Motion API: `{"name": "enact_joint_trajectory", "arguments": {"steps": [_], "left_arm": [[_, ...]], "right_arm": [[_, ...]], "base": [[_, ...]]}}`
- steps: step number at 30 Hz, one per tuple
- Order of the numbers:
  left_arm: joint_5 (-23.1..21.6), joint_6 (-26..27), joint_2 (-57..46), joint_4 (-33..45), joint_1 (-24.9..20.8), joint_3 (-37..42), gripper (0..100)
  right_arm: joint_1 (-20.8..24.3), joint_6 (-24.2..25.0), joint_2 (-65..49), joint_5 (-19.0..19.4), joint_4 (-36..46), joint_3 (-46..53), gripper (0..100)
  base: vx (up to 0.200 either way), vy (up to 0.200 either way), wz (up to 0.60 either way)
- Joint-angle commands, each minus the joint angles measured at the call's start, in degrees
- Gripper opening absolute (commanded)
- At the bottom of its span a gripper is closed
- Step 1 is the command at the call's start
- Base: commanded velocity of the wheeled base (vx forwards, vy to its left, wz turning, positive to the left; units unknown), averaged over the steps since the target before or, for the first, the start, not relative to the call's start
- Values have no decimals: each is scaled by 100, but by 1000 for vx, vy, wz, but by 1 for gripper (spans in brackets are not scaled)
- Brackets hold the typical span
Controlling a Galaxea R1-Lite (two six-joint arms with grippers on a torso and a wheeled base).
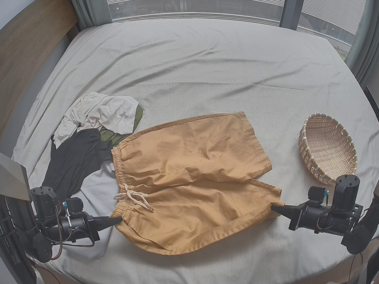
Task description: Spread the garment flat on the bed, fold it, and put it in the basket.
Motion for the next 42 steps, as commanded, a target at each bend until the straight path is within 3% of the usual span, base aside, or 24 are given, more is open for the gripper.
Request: {"name": "enact_joint_trajectory", "arguments": {"steps": [1, 7, 15, 21, 24, 33, 42], "left_arm": [[13, -168, -195, -14, -27, -188, 0], [57, -871, -555, -14, -18, -381, 0], [365, -854, -616, -14, -132, -452, 0], [365, -608, -625, -14, -580, -364, 0], [365, -696, -678, -14, -589, -425, 0], [365, -986, -854, -14, -493, -469, 0], [365, -1188, -942, -14, -79, -803, 0]], "right_arm": [[-61, 109, 3, -9, -157, -214, 0], [-175, 118, 29, -1, -184, -487, 0], [-210, 109, -32, -1, -17, -803, 0], [-201, 83, -41, 105, 1214, -1700, 0], [-236, 109, -50, 351, 1117, -1700, 0], [-368, 118, -190, 369, 1020, -1735, 0], [-518, 197, -269, 377, 669, -1875, 0]], "base": [[0, 0, 0], [0, 0, 0], [0, 0, 0], [0, 0, 0], [0, 0, 0], [0, 0, 0], [0, 0, 0]]}}
